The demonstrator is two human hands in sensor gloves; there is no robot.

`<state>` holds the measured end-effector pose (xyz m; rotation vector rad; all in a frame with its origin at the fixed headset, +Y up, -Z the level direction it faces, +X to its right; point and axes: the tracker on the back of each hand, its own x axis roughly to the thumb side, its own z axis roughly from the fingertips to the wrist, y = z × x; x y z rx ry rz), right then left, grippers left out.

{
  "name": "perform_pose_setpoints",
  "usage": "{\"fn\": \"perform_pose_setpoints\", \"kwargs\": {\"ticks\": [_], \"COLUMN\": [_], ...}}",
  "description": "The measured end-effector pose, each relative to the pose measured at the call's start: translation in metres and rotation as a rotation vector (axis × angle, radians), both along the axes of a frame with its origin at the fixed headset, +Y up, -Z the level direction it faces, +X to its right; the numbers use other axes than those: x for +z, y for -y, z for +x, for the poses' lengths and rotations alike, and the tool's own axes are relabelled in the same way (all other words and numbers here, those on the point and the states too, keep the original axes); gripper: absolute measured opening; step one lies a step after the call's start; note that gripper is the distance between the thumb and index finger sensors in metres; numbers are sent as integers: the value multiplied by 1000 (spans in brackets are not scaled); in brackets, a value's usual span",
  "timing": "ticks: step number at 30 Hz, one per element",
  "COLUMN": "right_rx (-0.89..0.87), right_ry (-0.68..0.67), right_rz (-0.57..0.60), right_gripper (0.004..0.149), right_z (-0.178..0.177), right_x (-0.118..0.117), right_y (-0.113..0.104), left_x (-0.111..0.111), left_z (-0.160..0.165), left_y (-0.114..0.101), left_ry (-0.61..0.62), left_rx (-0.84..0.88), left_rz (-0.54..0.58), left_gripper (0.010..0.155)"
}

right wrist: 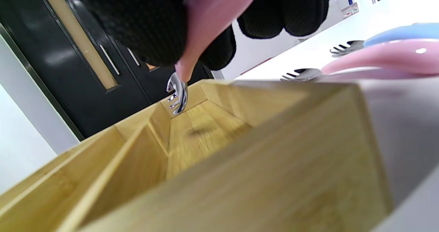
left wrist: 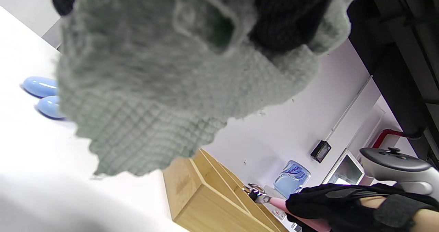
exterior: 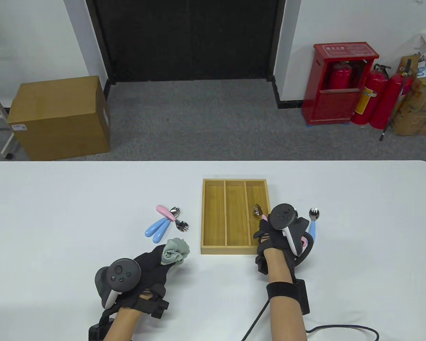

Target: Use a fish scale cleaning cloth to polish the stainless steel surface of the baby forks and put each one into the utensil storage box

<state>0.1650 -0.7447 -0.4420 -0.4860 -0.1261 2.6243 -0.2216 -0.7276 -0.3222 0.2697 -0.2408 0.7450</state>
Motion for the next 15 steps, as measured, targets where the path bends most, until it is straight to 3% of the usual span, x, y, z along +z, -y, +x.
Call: {"fn": "perform_pose_setpoints", "kwargs": {"ticks": [7, 15], "right_rx": [56, 50], "right_ry": [-15, -10], "right_rz": [-44, -179], "right_gripper": [44, 44], "right_z": [-14, -16], "right_x": [-10, -19], "right_y": [10, 20], "left_x": [-1, -1], "left_z": [-1, -1], "left_y": [1, 1], "left_ry": [8, 19], "left_rx": [11, 4], "left_rz": [-17, -23], "left_gripper": [49, 49]}}
